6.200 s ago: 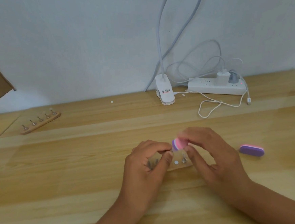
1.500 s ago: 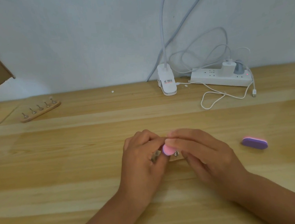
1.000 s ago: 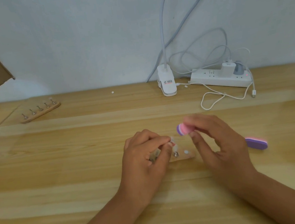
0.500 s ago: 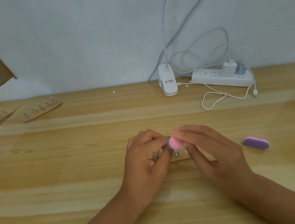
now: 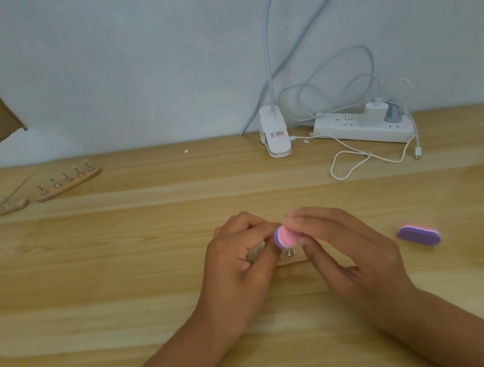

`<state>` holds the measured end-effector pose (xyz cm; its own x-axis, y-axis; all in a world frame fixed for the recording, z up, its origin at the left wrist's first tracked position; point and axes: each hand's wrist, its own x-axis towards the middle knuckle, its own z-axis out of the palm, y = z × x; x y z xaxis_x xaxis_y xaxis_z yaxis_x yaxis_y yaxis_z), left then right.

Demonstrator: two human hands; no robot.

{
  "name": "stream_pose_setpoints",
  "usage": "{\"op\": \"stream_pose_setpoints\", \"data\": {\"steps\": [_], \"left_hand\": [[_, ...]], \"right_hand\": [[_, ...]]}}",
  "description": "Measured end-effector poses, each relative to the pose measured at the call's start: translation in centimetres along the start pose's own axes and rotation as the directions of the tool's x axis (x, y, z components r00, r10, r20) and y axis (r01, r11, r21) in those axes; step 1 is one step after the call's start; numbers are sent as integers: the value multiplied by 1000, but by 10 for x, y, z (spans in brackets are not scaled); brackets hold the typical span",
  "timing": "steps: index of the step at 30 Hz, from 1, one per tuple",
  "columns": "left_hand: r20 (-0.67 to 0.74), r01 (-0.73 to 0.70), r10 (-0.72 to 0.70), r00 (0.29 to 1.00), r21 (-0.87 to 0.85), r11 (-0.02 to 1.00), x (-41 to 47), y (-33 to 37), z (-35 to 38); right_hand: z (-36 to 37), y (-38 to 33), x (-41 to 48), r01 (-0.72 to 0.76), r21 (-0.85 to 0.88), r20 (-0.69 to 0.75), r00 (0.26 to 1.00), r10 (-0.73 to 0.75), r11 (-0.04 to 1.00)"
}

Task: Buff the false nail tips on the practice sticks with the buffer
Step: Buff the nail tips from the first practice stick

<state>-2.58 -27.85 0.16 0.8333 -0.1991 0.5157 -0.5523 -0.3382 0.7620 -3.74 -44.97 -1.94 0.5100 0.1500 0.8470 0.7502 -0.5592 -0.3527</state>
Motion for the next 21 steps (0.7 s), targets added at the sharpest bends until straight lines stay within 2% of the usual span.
{"op": "stream_pose_setpoints", "data": {"steps": [2,6,8,11,15,18,21], "left_hand": [[-7,4,-4,1000,-6,1000,0,-1,0],[-25,22,-23,999,-26,999,-2,-1,1],[-16,27,-28,999,-28,999,-2,0,1],[17,-11,11,1000,23,1000,-2,1,2],[13,-43,42,999,67,997,-1,2,2],[36,-74,71,997,102,992,0,1,2],[44,-69,65,997,93,993,-1,-1,2]], "right_hand": [[0,1,1,-10,-36,16,1000,11,999],[-7,11,5,-219,-23,-13,976,218,976],[-7,6,4,-182,8,-36,983,182,983],[-2,0,1,-45,-39,-15,999,45,998],[-3,4,2,-79,-61,-25,997,77,995],[0,3,1,-15,-58,-21,1000,14,998],[-1,5,1,-19,-73,-22,1000,17,997]]}}
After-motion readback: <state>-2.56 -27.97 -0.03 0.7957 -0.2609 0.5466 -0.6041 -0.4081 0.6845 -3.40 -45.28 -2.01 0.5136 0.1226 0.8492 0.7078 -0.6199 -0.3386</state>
